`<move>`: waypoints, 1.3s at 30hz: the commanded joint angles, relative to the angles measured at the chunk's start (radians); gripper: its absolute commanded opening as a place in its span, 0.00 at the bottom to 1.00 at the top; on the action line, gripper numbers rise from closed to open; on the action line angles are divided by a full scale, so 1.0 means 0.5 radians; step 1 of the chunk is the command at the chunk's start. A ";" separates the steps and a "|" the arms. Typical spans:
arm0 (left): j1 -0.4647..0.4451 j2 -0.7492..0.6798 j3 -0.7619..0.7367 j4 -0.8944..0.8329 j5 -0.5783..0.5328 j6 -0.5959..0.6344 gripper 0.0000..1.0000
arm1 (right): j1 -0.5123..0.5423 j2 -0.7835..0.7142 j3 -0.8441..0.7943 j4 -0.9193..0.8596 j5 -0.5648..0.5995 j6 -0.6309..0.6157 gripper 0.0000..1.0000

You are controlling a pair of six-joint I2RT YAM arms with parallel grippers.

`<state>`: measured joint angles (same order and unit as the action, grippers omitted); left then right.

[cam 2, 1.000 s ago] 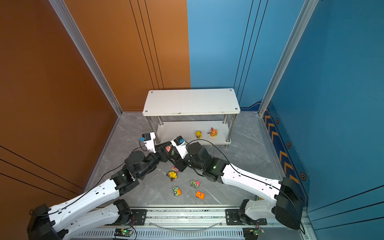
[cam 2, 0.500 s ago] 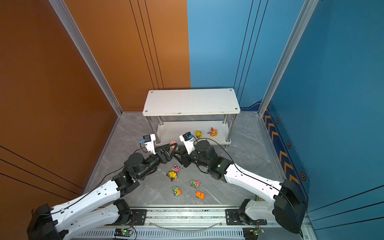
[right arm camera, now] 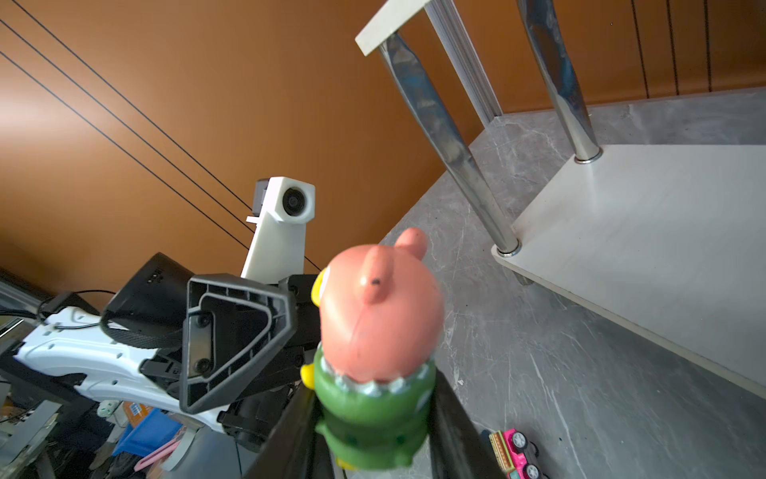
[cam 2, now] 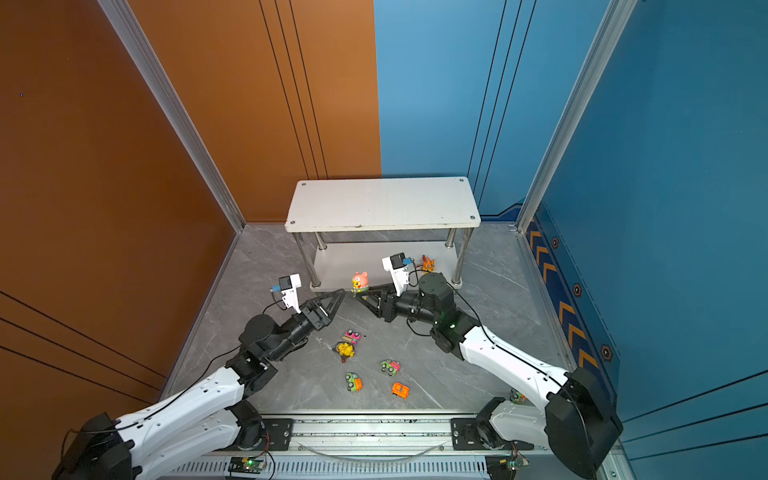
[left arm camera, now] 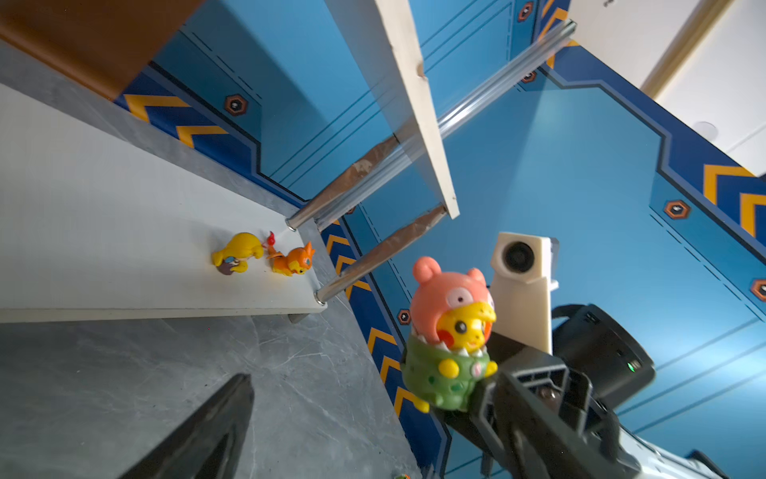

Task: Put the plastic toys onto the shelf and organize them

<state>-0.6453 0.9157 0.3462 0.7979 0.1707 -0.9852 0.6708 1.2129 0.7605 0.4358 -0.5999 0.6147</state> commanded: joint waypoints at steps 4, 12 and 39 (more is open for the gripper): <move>-0.039 0.125 -0.030 0.697 0.415 -0.115 1.00 | -0.006 -0.054 0.049 0.214 -0.258 0.164 0.00; -0.096 0.496 0.125 1.216 0.643 -0.279 0.94 | 0.110 -0.065 0.094 0.311 -0.387 0.236 0.00; -0.104 0.319 0.148 1.107 0.599 -0.138 0.15 | 0.178 -0.131 0.167 0.165 -0.430 0.160 0.00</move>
<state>-0.7036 1.1015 0.4099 1.3357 0.4603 -1.0771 0.7521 1.1599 0.8021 0.5365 -0.7876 0.7242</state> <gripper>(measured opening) 0.424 0.373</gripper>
